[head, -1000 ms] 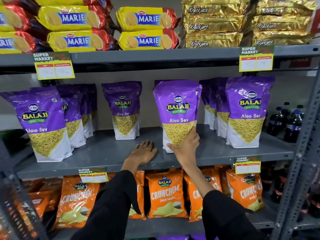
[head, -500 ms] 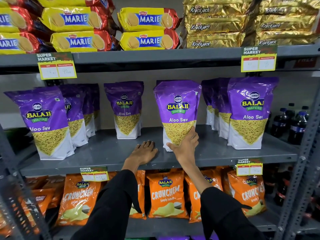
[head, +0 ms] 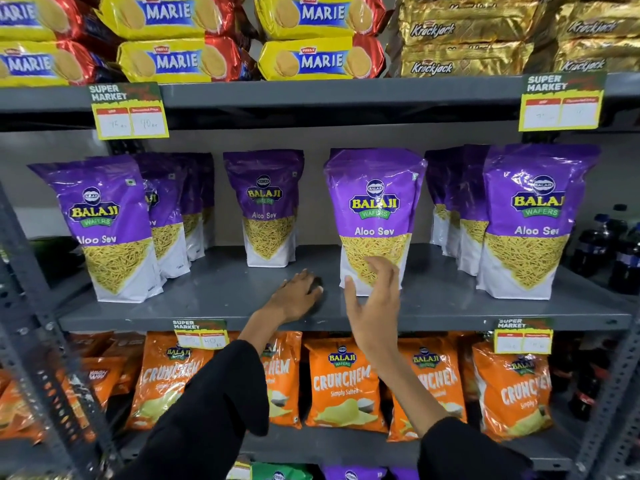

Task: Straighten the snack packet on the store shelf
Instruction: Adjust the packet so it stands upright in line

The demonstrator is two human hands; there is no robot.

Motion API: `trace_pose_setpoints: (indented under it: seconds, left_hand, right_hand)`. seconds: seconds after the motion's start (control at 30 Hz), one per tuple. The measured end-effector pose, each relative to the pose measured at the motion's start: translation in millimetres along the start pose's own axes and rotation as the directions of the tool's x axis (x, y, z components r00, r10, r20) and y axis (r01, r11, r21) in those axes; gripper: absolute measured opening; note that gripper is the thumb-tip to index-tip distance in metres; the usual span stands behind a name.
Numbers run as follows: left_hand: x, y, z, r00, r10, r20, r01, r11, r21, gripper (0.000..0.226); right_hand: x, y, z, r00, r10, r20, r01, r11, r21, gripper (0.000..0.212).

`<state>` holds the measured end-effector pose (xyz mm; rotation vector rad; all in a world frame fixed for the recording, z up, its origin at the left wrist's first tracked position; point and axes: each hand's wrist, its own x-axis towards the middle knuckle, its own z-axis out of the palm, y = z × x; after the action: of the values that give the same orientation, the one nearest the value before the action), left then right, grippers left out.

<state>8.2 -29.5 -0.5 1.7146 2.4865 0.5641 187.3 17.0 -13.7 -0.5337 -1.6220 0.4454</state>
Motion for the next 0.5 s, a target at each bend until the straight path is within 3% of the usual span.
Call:
trace_pose_setpoints:
  seconds: [0.1, 0.2, 0.37, 0.5]
  left_hand:
    - [-12, -25, -13, 0.999, -0.038, -0.026, 0.038, 0.999, -0.008, 0.054]
    - [-28, -63, -32, 0.989, -0.130, -0.073, 0.132, 0.991, 0.024, 0.049]
    - [-40, -131, -56, 0.983, -0.146, -0.114, 0.155, 0.985, 0.073, 0.044]
    - [-34, -176, -65, 0.989, -0.132, -0.069, 0.139, 0.985, 0.105, 0.048]
  right_hand:
    - [-2, -19, 29, 0.985, -0.018, 0.170, 0.001, 0.995, 0.098, 0.033]
    - [7, -35, 72, 0.964, 0.073, 0.254, -0.107, 0.987, 0.122, 0.038]
    - [34, -52, 150, 0.884, 0.313, 0.348, -0.336, 0.942, 0.006, 0.080]
    - [45, -59, 207, 0.818, 0.479, 0.317, -0.476, 0.874, -0.094, 0.105]
